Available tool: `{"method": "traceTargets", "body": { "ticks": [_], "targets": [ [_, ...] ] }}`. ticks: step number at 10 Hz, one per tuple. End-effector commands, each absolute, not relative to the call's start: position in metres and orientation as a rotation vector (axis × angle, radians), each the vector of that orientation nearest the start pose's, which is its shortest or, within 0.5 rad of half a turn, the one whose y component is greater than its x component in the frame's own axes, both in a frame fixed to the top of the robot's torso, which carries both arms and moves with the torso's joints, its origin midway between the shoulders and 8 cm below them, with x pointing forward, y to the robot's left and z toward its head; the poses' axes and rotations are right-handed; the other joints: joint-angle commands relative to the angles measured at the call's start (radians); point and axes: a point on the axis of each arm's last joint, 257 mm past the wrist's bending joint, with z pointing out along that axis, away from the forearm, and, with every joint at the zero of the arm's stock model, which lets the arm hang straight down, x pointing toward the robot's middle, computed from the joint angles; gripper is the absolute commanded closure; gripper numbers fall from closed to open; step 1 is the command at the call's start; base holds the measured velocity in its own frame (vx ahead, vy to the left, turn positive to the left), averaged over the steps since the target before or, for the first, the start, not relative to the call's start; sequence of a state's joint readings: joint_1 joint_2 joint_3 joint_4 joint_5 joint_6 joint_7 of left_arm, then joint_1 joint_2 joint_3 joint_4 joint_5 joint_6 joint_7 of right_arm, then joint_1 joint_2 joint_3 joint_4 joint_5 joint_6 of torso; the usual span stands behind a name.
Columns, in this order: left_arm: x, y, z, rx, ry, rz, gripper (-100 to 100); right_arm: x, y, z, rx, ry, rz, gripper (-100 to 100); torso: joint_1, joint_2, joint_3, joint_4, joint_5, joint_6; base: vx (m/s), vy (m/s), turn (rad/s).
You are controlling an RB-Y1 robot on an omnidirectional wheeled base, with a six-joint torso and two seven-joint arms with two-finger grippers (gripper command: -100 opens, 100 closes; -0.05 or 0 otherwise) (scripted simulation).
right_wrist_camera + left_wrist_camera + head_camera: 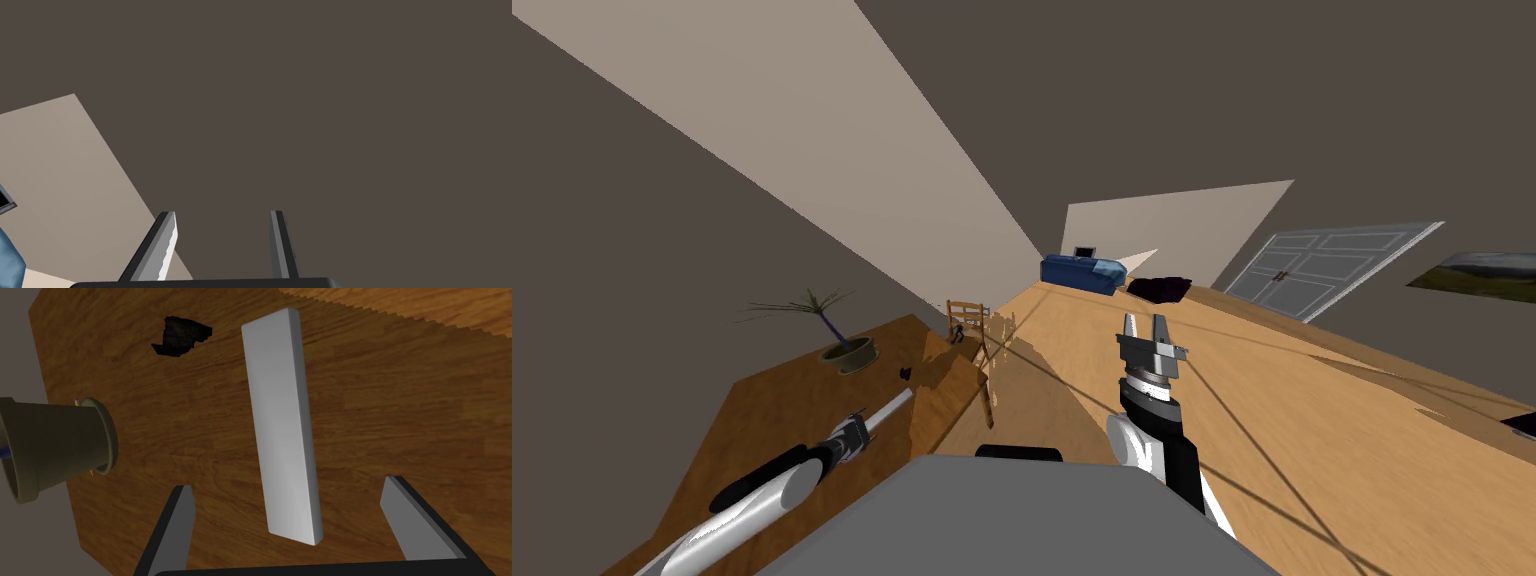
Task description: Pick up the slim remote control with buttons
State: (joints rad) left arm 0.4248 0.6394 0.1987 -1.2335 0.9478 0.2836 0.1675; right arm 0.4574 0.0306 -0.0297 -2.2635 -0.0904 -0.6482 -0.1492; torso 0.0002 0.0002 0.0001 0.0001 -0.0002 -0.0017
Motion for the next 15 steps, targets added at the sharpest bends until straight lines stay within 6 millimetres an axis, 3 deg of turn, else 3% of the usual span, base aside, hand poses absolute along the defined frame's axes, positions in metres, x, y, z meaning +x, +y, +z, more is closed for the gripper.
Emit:
{"method": "traceTargets", "body": {
  "ticks": [1,2,5,7,8,9,10,13,14,15],
  "targets": [
    [0.216,0.621,-0.468,-2.383,0.829,-0.578,-100,0.318,-0.296,0.056,0.633,0.366,1.513,0,0.000,0.000,0.000,0.000,0.000,0.000,0.026,0.006,-0.306],
    [0.211,0.618,-0.473,-2.407,0.837,-0.562,-100,0.318,-0.296,0.056,0.633,0.366,1.513,0,0.000,0.000,0.000,0.000,0.000,0.001,0.021,0.015,-0.160],
    [0.164,0.637,-0.492,-2.541,0.744,-0.457,-100,0.318,-0.296,0.056,0.633,0.367,1.513,0,0.001,0.000,0.000,0.000,0.000,0.000,0.022,0.022,-0.264],
    [0.153,0.635,-0.498,-2.571,0.742,-0.428,-100,0.318,-0.296,0.056,0.633,0.367,1.513,0,0.001,0.000,0.000,0.000,0.000,-0.001,0.018,0.022,-0.046],
    [0.128,0.642,-0.505,-2.634,0.688,-0.375,-100,0.318,-0.296,0.056,0.633,0.367,1.513,0,0.001,0.000,0.000,0.000,0.000,-0.001,0.022,0.020,-0.320],
    [0.127,0.640,-0.506,-2.643,0.691,-0.371,-100,0.318,-0.296,0.056,0.633,0.367,1.513,0,0.001,0.000,0.000,0.000,0.000,0.001,0.019,0.040,-0.170],
    [0.105,0.644,-0.511,-2.699,0.642,-0.329,-100,0.318,-0.296,0.056,0.633,0.367,1.513,0,0.002,0.000,0.000,0.000,0.000,0.000,0.021,0.046,-0.240],
    [0.078,0.645,-0.517,-2.769,0.585,-0.271,-100,0.318,-0.296,0.056,0.633,0.367,1.513,0,0.003,0.000,0.000,0.000,0.001,0.001,0.020,0.048,-0.181],
    [0.057,0.644,-0.520,-2.823,0.536,-0.232,-100,0.318,-0.296,0.056,0.633,0.367,1.513,0,0.003,0.000,0.000,0.000,0.001,-0.001,0.024,0.054,-0.237],
    [0.055,0.645,-0.521,-2.825,0.533,-0.228,-100,0.318,-0.296,0.056,0.633,0.367,1.513,0,0.003,-0.001,0.000,0.000,0.001,0.000,0.017,0.050,-0.119]
  ]
}}
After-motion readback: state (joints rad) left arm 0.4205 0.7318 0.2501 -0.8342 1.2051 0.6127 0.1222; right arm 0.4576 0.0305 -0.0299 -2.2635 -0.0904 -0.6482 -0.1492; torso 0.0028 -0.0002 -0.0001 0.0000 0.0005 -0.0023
